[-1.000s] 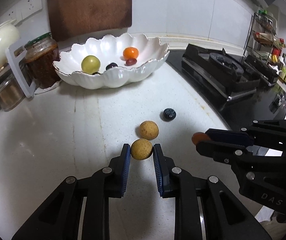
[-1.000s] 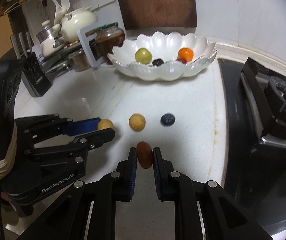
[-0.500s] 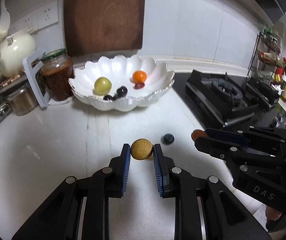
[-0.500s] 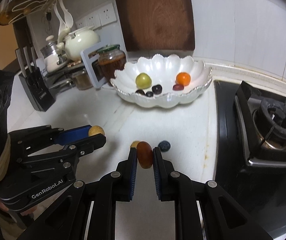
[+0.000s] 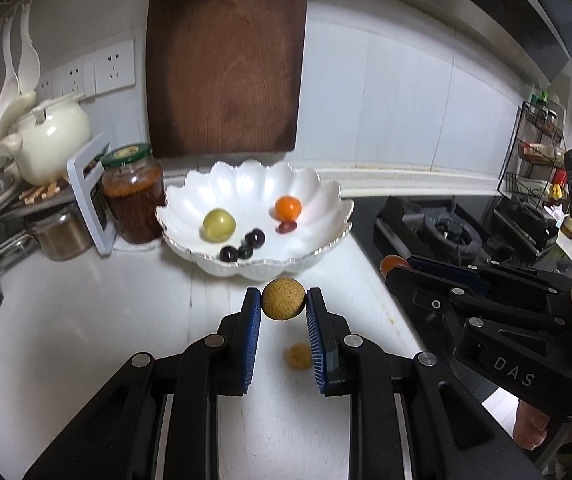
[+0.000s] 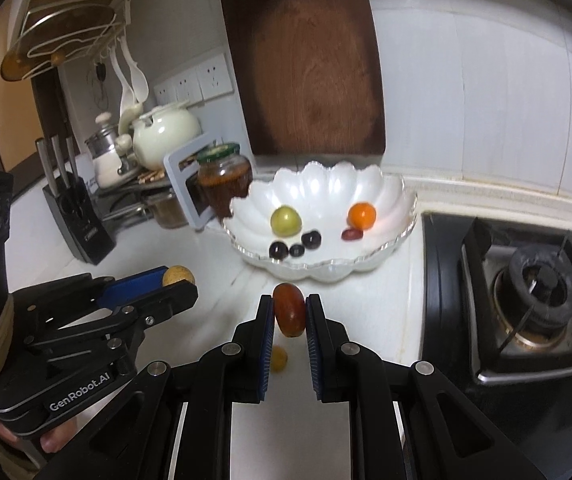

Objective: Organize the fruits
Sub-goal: 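Carry the tan fruit and reddish date in both tools over the bowl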

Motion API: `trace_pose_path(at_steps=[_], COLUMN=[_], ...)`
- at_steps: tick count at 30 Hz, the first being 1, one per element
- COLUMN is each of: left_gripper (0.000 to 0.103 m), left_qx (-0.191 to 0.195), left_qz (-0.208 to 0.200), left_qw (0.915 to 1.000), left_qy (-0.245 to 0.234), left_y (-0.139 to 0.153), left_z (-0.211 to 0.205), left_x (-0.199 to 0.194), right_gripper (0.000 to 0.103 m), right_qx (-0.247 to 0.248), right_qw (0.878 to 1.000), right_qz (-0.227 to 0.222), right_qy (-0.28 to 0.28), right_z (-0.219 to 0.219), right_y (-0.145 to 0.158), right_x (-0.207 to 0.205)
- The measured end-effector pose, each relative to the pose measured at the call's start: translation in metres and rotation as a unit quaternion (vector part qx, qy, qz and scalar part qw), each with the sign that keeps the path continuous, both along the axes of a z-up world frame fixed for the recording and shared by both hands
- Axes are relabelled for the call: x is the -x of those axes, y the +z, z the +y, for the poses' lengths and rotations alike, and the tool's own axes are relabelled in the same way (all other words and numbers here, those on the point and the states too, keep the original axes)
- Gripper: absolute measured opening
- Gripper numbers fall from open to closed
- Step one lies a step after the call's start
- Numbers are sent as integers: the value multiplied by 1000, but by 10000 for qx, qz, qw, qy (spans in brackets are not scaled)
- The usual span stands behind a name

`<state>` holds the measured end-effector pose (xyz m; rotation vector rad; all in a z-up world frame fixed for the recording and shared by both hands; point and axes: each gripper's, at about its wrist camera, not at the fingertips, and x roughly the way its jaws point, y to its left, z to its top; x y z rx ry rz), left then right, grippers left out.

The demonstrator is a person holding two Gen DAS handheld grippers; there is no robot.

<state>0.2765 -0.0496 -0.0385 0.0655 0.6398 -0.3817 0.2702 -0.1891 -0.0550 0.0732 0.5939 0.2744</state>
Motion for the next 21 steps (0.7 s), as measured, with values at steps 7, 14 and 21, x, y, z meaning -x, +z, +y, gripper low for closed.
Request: trace_pose_path(at_steps=[7, 14, 21], left_gripper=[24, 24, 24], left_qx=[58, 12, 42], left_qz=[-293, -564, -603], left_qw=[9996, 9984, 9979], left_qy=[28, 92, 254], left_y=[18, 33, 40], left_z=[-3, -11, -14], left_x=[-5, -19, -43], right_gripper=[17, 17, 17], right_qx=[24, 32, 53], right_qw=[9996, 9986, 9977], right_qz=[-269, -491, -614], right_qy=[-79, -188, -286], right_z=[-4, -11, -15], right_y=[15, 28, 40], right_x=[-7, -23, -45])
